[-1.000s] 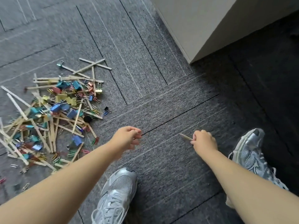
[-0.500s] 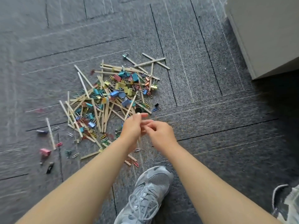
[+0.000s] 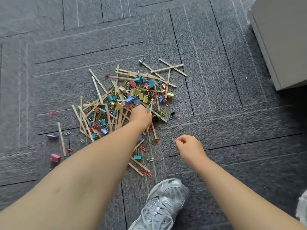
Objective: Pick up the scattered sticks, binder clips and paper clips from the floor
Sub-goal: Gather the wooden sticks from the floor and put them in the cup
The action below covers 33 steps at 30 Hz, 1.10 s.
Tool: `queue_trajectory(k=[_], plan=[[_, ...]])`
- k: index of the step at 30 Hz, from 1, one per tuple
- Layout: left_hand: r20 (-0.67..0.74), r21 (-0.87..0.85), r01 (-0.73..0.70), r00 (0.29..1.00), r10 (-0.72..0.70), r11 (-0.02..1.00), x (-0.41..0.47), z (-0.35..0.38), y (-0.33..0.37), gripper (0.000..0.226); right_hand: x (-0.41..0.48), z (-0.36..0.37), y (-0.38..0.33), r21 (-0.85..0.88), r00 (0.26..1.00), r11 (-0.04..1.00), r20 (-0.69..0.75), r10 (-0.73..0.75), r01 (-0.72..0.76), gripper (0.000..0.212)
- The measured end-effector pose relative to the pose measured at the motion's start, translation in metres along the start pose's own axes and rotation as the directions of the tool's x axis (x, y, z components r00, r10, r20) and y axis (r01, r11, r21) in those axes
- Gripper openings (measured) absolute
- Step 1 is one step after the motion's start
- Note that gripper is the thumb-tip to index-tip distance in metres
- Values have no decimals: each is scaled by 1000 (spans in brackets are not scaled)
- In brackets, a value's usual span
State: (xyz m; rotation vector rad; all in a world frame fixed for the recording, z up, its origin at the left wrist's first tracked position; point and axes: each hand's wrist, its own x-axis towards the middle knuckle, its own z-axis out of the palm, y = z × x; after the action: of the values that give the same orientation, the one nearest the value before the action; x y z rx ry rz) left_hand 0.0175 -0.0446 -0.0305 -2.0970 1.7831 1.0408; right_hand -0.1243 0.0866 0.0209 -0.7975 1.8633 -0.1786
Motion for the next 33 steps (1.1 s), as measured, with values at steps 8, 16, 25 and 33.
queue_trajectory(k=[8,16,25,33], plan=[[62,-253,-2,998,18,967,-87,-114,7,25,-85,-58,-82,-115,990,987,-71,-119,110,20],[47,-685,-35,995,92,727,-209,-254,15,24,-193,-62,-145,-291,976,939,-58,-209,183,19],[-28,-665,35,997,-72,746,-230,-287,-60,33,-194,11,-155,-360,980,912,51,-190,195,22],[151,-823,248,963,-224,511,-115,-208,-174,34,-64,109,-143,-500,994,861,103,-45,90,27]])
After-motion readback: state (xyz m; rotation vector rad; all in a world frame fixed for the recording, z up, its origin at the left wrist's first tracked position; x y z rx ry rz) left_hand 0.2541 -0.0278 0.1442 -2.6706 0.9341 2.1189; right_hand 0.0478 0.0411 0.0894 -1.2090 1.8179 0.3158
